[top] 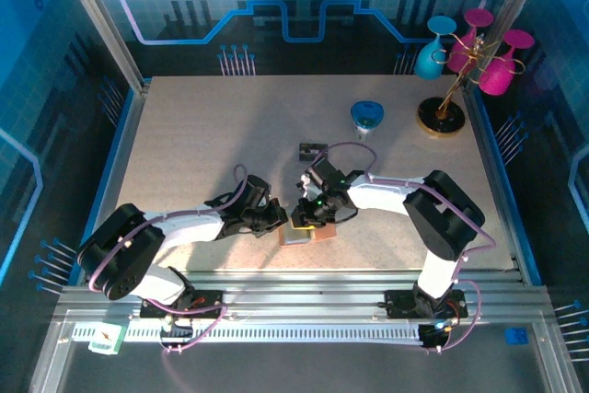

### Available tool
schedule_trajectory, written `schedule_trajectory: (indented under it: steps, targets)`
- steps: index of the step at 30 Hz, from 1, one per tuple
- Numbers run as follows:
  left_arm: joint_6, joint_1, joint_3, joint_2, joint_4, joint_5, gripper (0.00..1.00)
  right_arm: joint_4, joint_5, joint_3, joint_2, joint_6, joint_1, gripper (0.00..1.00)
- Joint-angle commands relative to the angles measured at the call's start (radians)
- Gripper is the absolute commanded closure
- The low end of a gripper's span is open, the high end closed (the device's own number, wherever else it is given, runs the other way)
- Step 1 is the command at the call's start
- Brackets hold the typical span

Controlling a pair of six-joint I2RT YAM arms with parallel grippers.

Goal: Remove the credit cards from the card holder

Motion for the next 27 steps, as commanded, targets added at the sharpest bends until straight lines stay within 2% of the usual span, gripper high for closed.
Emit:
schedule_trajectory:
  steps: [1, 14, 23, 27]
  targets:
    - [0.0, -0.006, -0.02, -0.028, -0.038, -0.02, 0.96, -0.049, 0.041, 0.032, 0.009, -0.02, -0.001, 0.74]
    - [0.005, -0.006, -0.01, -0.011, -0.048, -0.017, 0.96, -0.028, 0.03, -0.008, -0.031, -0.021, -0.028, 0.69]
    - [0.005, -0.006, 0.001, -0.029, -0.06, -0.023, 0.95, 0.112, -0.059, -0.086, -0.031, 0.013, -0.059, 0.69]
    - [-0.001, -0.006, 0.004, -0.055, -0.038, -0.02, 0.9, 0.183, -0.1, -0.134, -0.033, 0.031, -0.071, 0.7]
